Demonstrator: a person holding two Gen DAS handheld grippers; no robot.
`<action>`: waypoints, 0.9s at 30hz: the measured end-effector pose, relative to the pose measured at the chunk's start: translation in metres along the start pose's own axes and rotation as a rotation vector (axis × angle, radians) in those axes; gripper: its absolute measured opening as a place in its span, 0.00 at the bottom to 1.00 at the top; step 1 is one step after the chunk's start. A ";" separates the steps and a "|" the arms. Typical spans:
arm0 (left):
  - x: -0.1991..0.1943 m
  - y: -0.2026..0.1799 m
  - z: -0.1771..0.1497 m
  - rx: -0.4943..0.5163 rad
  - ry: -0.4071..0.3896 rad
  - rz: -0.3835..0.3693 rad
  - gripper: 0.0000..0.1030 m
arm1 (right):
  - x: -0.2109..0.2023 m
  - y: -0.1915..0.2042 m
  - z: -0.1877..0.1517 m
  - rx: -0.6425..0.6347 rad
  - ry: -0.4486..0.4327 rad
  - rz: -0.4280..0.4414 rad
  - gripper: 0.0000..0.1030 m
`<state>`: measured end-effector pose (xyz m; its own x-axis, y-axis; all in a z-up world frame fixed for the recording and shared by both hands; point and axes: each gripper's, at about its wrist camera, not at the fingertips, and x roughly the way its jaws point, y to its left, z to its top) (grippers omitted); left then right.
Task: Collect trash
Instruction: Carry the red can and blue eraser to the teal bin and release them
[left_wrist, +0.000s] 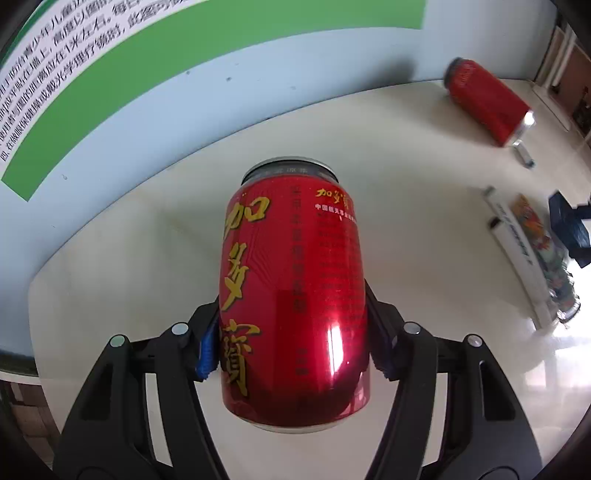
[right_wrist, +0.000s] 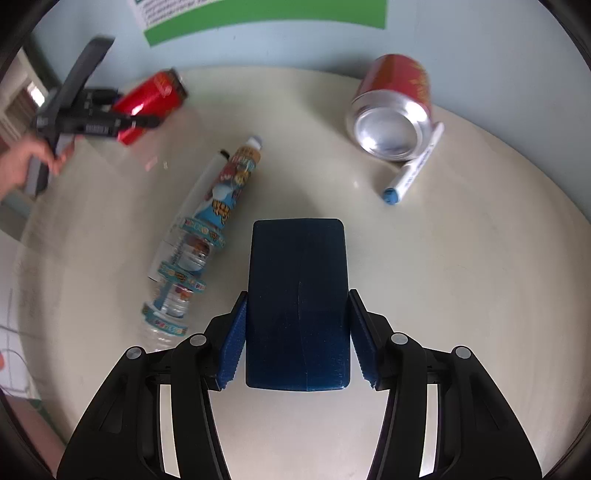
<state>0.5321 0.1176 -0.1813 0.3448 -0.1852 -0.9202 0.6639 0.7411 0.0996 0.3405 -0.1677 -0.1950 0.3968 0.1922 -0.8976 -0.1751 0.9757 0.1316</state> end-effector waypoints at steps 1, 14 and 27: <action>-0.005 -0.003 -0.002 -0.001 0.000 -0.008 0.59 | -0.007 -0.004 -0.001 0.012 -0.008 0.010 0.51; -0.119 -0.051 -0.079 -0.070 -0.050 0.081 0.59 | -0.084 0.050 -0.002 -0.197 -0.073 0.172 0.51; -0.249 -0.006 -0.337 -0.556 -0.011 0.350 0.59 | -0.059 0.346 -0.008 -0.814 0.031 0.529 0.51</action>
<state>0.2185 0.3765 -0.0800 0.4870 0.1225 -0.8647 0.0702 0.9814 0.1786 0.2494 0.1579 -0.0994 0.0651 0.5711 -0.8183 -0.8987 0.3899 0.2007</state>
